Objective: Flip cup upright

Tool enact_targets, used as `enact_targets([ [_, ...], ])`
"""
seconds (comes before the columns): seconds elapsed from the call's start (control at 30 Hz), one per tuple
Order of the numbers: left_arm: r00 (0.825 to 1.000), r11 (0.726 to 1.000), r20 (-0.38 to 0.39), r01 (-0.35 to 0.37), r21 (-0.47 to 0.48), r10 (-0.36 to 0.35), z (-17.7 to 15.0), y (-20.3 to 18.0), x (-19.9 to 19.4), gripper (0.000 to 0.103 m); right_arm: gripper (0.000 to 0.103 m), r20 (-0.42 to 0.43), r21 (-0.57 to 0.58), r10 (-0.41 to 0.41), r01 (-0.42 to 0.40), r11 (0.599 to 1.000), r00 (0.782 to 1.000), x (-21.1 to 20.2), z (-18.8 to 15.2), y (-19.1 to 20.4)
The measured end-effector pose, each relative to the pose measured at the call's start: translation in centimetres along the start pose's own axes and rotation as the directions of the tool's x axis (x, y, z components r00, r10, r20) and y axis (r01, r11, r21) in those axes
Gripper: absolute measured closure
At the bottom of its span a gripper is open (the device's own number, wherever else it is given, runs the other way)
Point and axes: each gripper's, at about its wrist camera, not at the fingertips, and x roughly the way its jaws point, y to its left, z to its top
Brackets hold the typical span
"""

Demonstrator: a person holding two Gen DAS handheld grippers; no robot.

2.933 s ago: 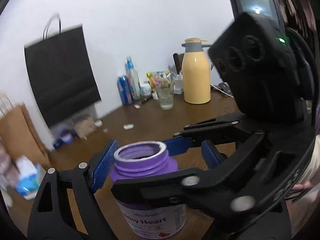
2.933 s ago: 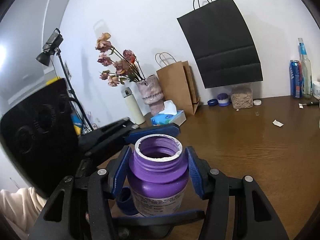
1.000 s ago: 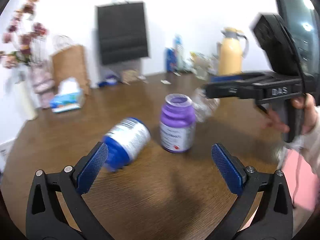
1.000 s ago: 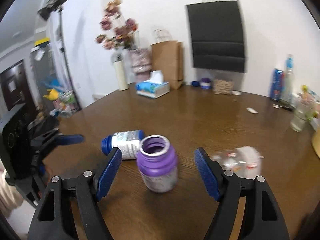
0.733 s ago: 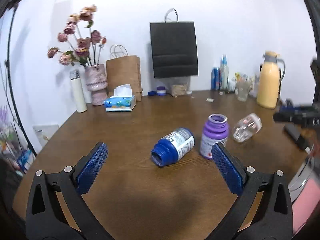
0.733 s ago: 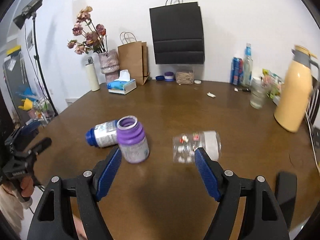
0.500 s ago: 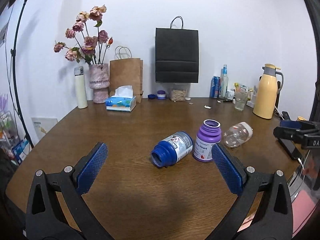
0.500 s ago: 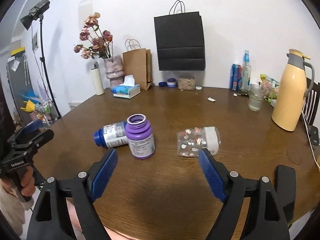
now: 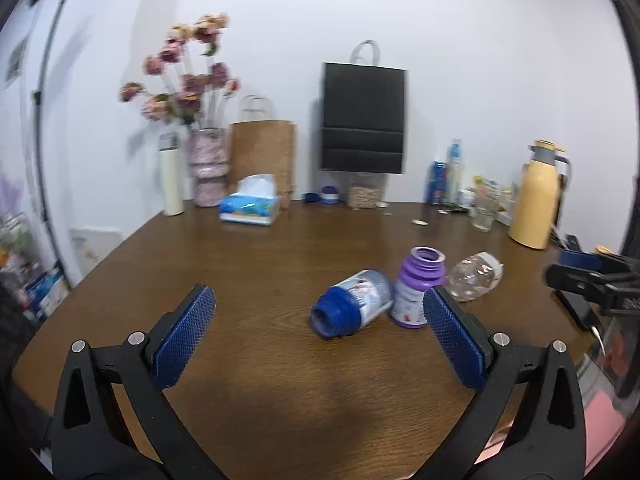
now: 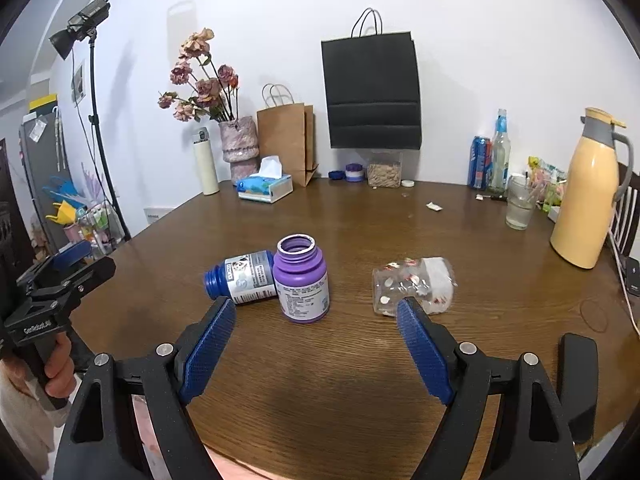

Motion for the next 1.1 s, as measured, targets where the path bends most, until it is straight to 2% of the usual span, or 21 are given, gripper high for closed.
enact_targets([
  [0.07, 1.0, 0.999, 0.017, -0.023, -0.03, 0.024, -0.4, 0.2, -1.4, 0.0, 0.016, 0.047, 0.002, 0.001, -0.002, 1.0, 0.999, -1.7, -0.6, 0.6],
  [0.17, 0.995, 0.997, 0.08, -0.059, -0.053, 0.064, -2.1, 0.6, -5.4, 0.0, 0.016, 0.184, -0.027, 0.013, -0.009, 1.0, 0.983, -6.0, -3.2, 2.5],
  [0.23, 0.982, 0.992, 0.146, -0.118, -0.04, 0.123, -3.7, 0.3, -8.0, 0.0, 0.016, 0.241, -0.036, 0.0, 0.009, 0.999, 0.971, -8.1, -5.2, 3.8],
  [0.27, 0.97, 0.988, 0.188, -0.151, -0.039, 0.156, -4.7, 0.1, -9.4, 0.0, 0.016, 0.263, -0.028, -0.014, 0.022, 0.999, 0.965, -9.0, -6.3, 4.4],
  [0.3, 0.958, 0.988, 0.24, -0.152, -0.031, 0.155, -6.4, -0.1, -11.3, 0.0, 0.016, 0.285, -0.014, -0.016, 0.02, 1.0, 0.958, -10.2, -8.0, 5.2],
  [0.37, 0.964, 0.997, 0.255, -0.083, -0.001, 0.081, -8.8, -0.4, -13.4, 0.0, 0.016, 0.295, -0.001, -0.02, 0.021, 1.0, 0.955, -11.6, -10.5, 6.2],
  [0.47, 0.977, 0.999, 0.213, -0.011, 0.037, 0.003, -10.8, -1.4, -14.6, 0.0, 0.016, 0.284, 0.006, -0.048, 0.048, 0.999, 0.957, -12.8, -13.7, 7.5],
  [1.1, 0.974, 0.998, 0.228, -0.011, 0.055, -0.002, -10.6, -1.6, -14.7, 0.0, 0.016, 0.274, 0.016, -0.046, 0.043, 0.999, 0.961, -12.6, -13.9, 7.3],
])
